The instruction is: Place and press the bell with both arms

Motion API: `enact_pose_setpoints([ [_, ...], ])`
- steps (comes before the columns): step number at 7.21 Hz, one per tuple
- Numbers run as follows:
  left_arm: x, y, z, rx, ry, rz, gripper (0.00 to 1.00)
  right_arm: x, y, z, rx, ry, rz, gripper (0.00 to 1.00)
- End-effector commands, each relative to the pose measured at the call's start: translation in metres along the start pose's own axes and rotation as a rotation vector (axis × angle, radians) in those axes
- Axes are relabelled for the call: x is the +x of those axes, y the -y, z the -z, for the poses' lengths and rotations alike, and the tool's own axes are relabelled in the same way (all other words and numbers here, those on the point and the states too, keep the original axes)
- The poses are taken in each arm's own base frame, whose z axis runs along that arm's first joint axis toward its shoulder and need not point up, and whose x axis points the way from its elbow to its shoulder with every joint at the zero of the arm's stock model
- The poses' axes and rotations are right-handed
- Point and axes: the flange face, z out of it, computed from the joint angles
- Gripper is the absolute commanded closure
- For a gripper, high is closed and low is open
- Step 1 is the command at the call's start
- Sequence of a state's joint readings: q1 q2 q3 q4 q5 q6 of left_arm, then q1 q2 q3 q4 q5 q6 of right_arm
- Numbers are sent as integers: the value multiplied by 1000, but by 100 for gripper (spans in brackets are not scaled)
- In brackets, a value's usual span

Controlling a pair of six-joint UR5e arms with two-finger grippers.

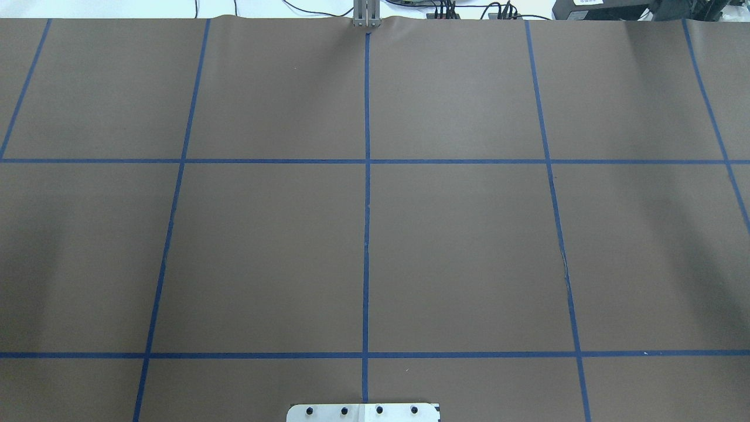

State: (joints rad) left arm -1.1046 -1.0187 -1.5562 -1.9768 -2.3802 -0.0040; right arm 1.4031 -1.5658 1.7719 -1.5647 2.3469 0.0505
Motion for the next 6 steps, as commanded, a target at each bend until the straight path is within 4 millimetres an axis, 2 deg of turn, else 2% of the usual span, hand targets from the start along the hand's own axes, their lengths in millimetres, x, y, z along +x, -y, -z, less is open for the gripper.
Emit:
enact_pose_setpoints([
  [1,10,3,-12,-24,-26,23,0,-7,1,-5,-9,3,13,0],
  [3,27,9,-23,-68,-8,41,0,-8,1,-9,-17,4,18,0],
  [6,28,3,-32,-97,0,31,0,-9,1,-9,-19,6,16,0],
])
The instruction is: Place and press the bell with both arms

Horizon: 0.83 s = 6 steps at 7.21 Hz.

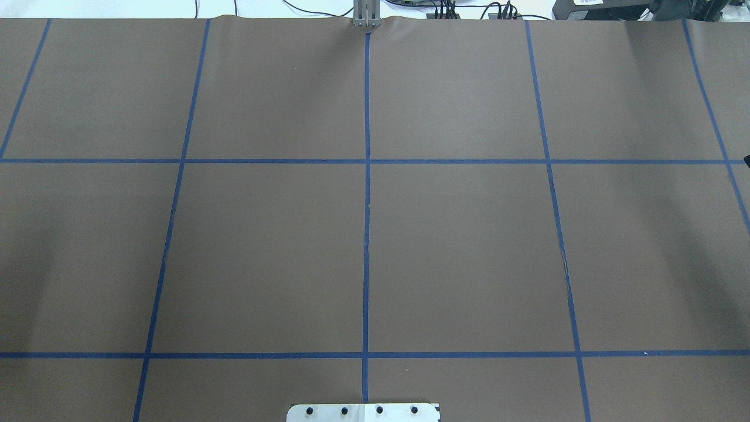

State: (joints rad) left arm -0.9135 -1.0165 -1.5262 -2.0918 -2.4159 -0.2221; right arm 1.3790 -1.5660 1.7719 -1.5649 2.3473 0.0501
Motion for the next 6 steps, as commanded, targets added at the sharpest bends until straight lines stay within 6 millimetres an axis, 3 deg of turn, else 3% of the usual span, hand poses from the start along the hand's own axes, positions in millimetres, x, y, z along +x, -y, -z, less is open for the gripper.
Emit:
enact_pose_setpoints([
  [1,-8,-13,-10,-34,8,15,0,-1,0,-2,-3,1,3,0],
  [6,-8,-16,-19,-74,9,6,0,-4,0,-3,-5,3,7,0],
])
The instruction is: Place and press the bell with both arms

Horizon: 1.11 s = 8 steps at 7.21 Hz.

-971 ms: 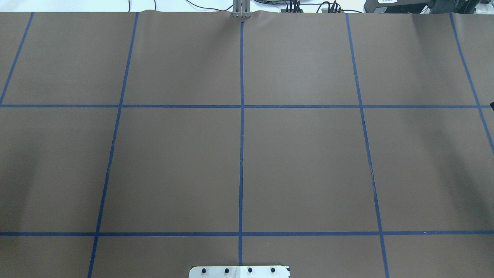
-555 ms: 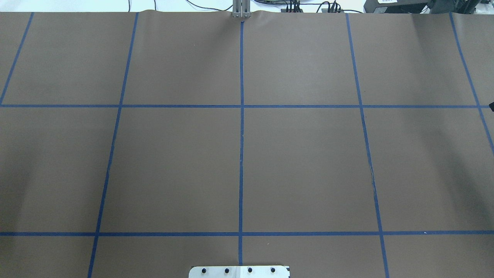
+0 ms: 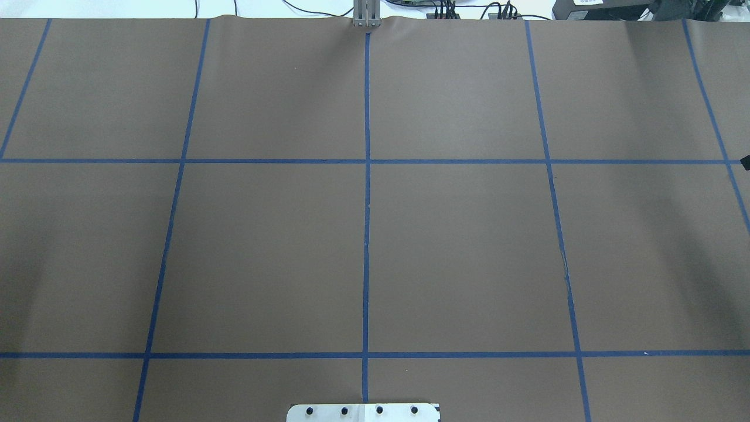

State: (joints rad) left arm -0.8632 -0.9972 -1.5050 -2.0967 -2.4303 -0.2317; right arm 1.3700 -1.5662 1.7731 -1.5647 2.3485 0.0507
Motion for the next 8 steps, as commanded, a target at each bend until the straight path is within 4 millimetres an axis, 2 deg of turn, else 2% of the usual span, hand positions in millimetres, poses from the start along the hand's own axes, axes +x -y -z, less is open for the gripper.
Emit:
enact_pose_setpoints([
  [1,-2,-1,-5,-17,7,4,0,-1,0,-1,-1,0,1,0],
  [6,0,1,-10,-36,14,-7,1,-1,-1,-2,-3,1,1,0],
  [8,-2,1,-12,-45,17,-6,5,-2,0,-3,-5,3,4,0],
])
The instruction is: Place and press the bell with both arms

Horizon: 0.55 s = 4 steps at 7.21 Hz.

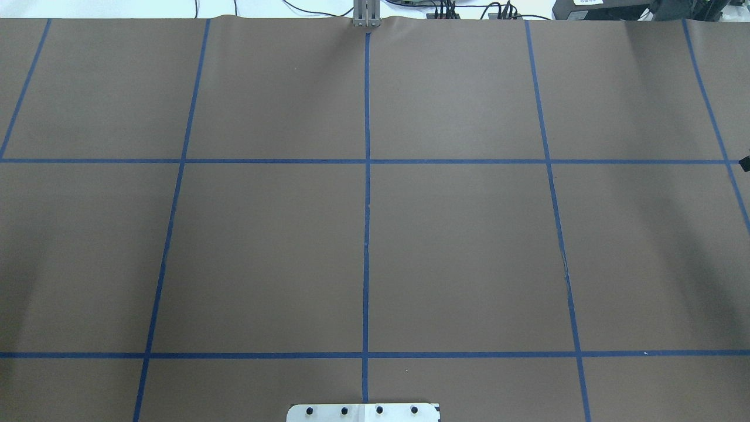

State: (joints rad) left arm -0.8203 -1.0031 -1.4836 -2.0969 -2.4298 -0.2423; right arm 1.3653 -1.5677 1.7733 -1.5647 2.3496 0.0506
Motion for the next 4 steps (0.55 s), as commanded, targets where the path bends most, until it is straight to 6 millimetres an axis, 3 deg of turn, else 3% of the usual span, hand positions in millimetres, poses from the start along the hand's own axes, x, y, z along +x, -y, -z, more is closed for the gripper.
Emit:
enact_pose_setpoints([
  [1,-1,0,-2,-7,3,-2,19,-1,0,-1,-2,1,2,0],
  [2,-1,0,-3,-9,3,1,42,-2,0,-2,-4,1,2,0],
  [4,-1,0,-4,-12,5,-1,64,-4,1,-1,-2,2,7,0],
])
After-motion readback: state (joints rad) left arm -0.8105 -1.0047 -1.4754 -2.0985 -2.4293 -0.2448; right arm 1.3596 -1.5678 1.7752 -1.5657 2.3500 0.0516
